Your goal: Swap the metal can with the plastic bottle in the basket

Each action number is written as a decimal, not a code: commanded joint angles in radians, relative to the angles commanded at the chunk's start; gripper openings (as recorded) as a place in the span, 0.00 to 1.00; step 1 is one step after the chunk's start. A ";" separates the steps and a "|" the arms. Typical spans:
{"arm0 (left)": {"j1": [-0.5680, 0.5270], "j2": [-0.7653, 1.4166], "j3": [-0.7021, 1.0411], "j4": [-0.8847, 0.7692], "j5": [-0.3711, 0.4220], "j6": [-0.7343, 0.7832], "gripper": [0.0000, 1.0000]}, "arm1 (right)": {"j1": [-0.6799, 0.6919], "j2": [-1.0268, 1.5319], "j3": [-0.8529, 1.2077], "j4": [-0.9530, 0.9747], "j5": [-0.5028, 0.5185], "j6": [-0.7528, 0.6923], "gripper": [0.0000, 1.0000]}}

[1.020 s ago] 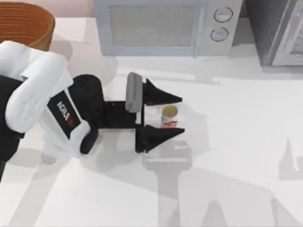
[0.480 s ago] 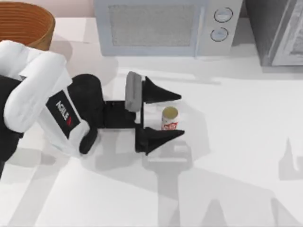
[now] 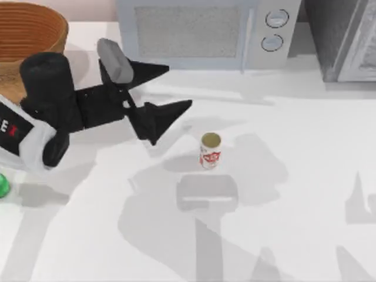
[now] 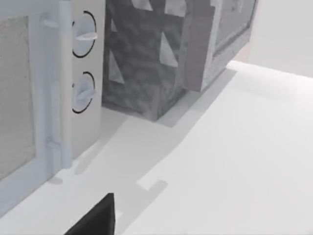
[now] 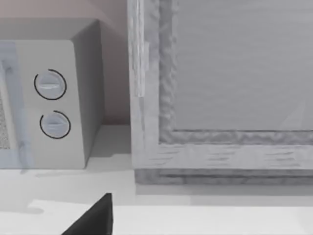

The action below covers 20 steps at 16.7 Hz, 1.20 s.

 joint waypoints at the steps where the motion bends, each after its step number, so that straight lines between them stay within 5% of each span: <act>1: 0.021 -0.102 -0.043 -0.058 -0.051 0.002 1.00 | 0.000 0.000 0.000 0.000 0.000 0.000 1.00; 13: 0.216 -1.545 -0.618 -0.788 -0.693 0.006 1.00 | 0.000 0.000 0.000 0.000 0.000 0.000 1.00; 20: 0.248 -2.018 -0.840 -1.037 -0.917 -0.007 1.00 | 0.000 0.000 0.000 0.000 0.000 0.000 1.00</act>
